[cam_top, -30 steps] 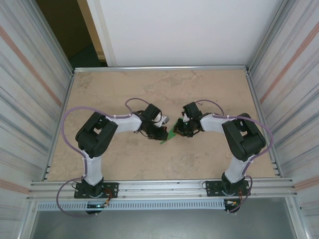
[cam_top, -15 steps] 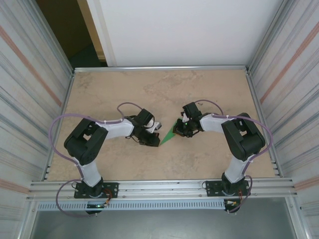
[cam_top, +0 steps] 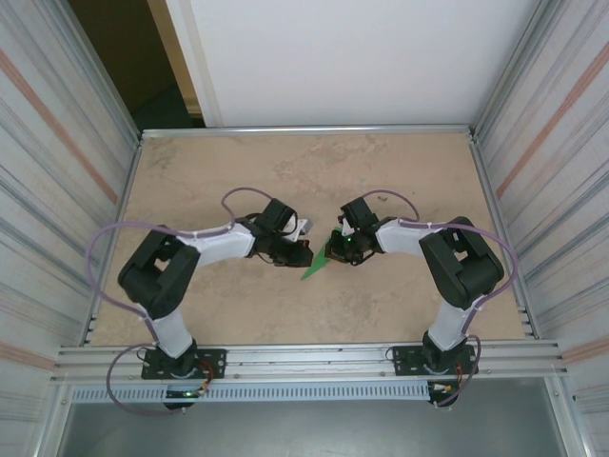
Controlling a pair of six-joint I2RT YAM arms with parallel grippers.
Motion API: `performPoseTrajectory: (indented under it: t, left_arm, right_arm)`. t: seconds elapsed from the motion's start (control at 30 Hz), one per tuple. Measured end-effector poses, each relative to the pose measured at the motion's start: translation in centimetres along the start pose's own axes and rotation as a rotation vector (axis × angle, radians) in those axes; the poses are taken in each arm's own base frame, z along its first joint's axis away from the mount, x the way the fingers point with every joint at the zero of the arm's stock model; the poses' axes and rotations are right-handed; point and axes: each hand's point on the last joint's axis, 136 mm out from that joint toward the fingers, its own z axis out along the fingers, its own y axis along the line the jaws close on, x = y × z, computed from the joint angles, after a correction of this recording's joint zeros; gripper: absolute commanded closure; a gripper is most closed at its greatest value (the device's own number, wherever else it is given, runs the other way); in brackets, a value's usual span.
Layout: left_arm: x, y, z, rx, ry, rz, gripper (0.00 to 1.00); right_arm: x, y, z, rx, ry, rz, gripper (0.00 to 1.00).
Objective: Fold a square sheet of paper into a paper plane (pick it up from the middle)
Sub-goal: Fold the wing for the fifth time at the center of the table.
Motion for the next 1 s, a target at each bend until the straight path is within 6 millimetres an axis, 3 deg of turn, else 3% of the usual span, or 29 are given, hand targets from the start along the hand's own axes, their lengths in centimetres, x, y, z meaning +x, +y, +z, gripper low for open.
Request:
performPoseTrajectory:
  t: [0.13,0.4,0.77,1.0]
  left_arm:
    - [-0.4,0.1,1.8,0.007,0.022,-0.012,0.99]
    - [0.2,1.0,2.9,-0.014,0.053,-0.033,1.0]
    - [0.3,1.0,2.9,-0.014,0.054,-0.033,1.0]
    - [0.3,1.0,2.9,-0.013,0.055,-0.033,1.0]
  right_arm:
    - [0.1,0.1,0.0,-0.005,0.005,0.0,0.91]
    - [0.0,-0.1,-0.3,-0.009,0.007,0.011,0.91]
    - [-2.6,-1.7,-2.3,0.027,-0.033,0.035,0.9]
    - [-3.2,-2.8,-2.2,0.054,-0.02,0.043,0.9]
